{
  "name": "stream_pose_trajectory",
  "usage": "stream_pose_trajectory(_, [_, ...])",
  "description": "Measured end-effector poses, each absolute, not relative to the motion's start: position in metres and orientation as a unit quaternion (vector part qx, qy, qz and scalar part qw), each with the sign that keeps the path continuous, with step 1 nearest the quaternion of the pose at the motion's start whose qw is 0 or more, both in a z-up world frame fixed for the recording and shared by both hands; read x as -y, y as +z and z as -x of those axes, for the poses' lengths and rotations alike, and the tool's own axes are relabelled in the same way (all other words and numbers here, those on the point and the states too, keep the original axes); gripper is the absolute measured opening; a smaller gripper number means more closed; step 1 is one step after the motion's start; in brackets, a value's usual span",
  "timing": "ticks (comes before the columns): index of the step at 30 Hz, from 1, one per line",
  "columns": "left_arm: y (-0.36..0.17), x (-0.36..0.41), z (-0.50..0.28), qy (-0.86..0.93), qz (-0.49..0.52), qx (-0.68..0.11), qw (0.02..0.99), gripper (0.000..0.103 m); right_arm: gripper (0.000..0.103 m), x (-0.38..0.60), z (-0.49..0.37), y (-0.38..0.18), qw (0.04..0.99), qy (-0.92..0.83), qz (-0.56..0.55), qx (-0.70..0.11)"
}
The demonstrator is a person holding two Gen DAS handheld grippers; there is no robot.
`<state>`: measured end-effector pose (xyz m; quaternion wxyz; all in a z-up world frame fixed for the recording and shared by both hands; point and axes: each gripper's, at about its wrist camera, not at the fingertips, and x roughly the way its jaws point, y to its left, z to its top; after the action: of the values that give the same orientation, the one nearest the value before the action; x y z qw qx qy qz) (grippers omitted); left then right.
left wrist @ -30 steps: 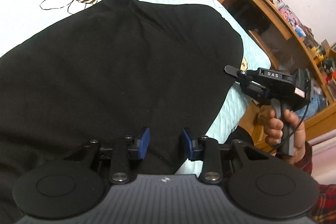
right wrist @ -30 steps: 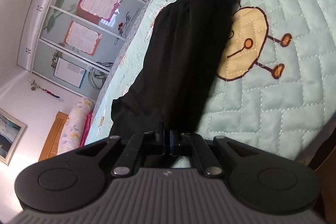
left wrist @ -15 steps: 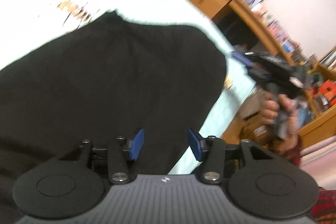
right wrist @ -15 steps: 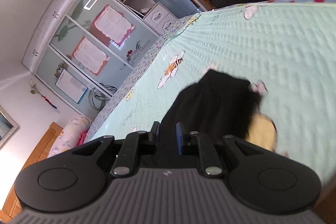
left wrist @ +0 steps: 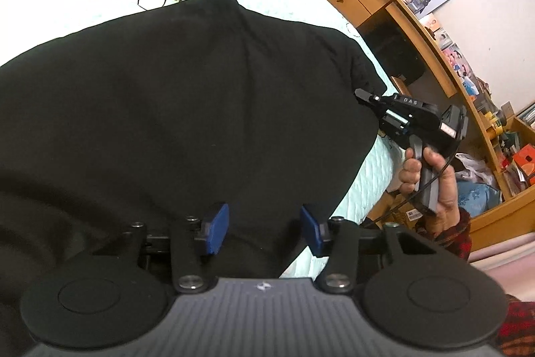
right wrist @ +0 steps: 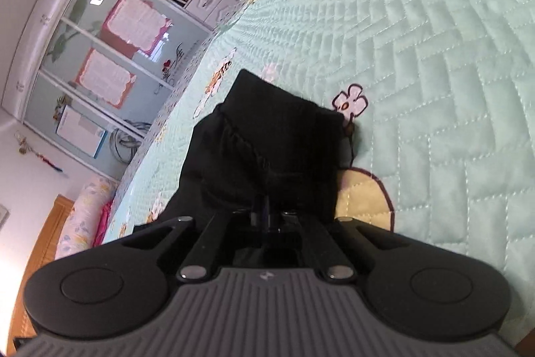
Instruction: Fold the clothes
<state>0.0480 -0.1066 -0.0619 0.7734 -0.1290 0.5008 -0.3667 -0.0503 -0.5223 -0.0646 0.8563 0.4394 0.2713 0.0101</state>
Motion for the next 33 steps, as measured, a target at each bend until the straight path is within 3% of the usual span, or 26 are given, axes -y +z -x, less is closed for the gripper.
stream_pose_trajectory(5, [-0.057, 0.097, -0.045, -0.369, 0.145, -0.495, 0.773, 0.056, 0.009, 0.505, 0.047, -0.040, 0.880, 0.008, -0.411, -0.239])
stream_pose_trajectory(10, [-0.047, 0.081, -0.056, -0.347, 0.203, -0.441, 0.802, 0.062, 0.022, 0.488, 0.014, -0.025, 0.880, 0.066, -0.413, -0.227])
stream_pose_trajectory(15, [-0.061, 0.055, -0.071, -0.238, 0.231, -0.425, 0.842, 0.063, 0.022, 0.499, -0.031, -0.036, 0.843, 0.065, -0.476, -0.241])
stream_pose_trajectory(17, [-0.070, 0.043, -0.066, -0.234, 0.244, -0.423, 0.841, 0.060, 0.000, 0.515, -0.042, -0.055, 0.834, 0.022, -0.484, -0.264])
stream_pose_trajectory(19, [-0.077, 0.033, -0.059, -0.236, 0.255, -0.420, 0.838, 0.054, 0.000, 0.526, -0.042, -0.072, 0.815, 0.023, -0.515, -0.262])
stream_pose_trajectory(25, [-0.077, 0.023, -0.047, -0.247, 0.250, -0.411, 0.841, 0.054, 0.000, 0.514, -0.035, -0.061, 0.833, 0.012, -0.490, -0.256])
stream_pose_trajectory(30, [-0.069, 0.024, -0.031, -0.281, 0.252, -0.405, 0.833, 0.064, 0.021, 0.474, -0.004, -0.031, 0.875, 0.058, -0.420, -0.234])
stream_pose_trajectory(33, [-0.072, 0.021, -0.019, -0.294, 0.244, -0.416, 0.825, 0.065, 0.025, 0.443, 0.024, -0.031, 0.865, 0.125, -0.415, -0.253])
